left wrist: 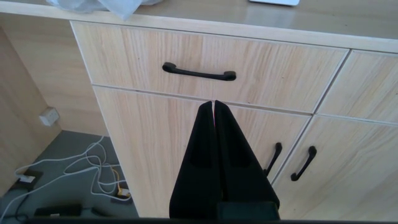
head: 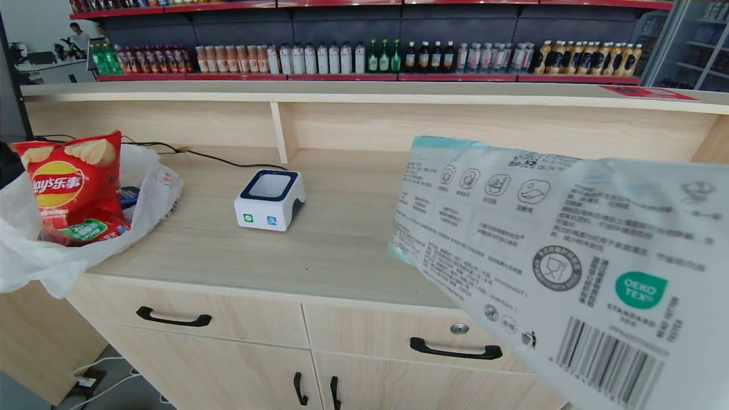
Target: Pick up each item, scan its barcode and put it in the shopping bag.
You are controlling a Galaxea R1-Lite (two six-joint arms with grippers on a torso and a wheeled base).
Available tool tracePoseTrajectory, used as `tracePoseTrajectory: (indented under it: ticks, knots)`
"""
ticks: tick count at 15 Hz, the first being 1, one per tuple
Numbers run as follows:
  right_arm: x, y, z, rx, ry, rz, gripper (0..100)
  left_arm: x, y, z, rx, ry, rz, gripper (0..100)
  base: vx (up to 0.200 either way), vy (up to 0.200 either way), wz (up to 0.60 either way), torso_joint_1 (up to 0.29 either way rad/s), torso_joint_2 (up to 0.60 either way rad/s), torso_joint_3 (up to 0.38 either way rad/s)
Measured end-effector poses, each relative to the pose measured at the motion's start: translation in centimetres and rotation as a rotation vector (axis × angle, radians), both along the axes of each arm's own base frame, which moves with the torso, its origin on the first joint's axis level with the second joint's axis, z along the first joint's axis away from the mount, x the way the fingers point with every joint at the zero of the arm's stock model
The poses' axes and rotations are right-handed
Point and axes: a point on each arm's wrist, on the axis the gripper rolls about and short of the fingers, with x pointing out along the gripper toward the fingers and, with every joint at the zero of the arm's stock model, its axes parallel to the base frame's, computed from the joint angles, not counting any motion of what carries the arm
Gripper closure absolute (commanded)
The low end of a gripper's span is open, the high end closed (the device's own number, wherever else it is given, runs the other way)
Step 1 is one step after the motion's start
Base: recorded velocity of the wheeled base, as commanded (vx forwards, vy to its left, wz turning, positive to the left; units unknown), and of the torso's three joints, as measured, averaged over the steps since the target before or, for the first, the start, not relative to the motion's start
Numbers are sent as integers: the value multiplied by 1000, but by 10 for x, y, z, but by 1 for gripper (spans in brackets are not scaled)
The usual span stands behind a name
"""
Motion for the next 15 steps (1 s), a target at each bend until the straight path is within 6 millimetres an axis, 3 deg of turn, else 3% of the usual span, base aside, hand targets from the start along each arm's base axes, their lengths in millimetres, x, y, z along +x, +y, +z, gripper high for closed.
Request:
tracePoseTrajectory:
  ticks: [7,10,15]
  knots:
    - [-16,16,-3,25,77,145,100,0,0,0,-1,0,0,100,0,0,0,0,0,0]
    - [-23,26,5,119,63,242,100,0,0,0,0,0,0,100,0,0,0,0,0,0]
    - [-29,29,-14,244,114,367,100,0,0,0,-1,1,0,100,0,0,0,0,0,0]
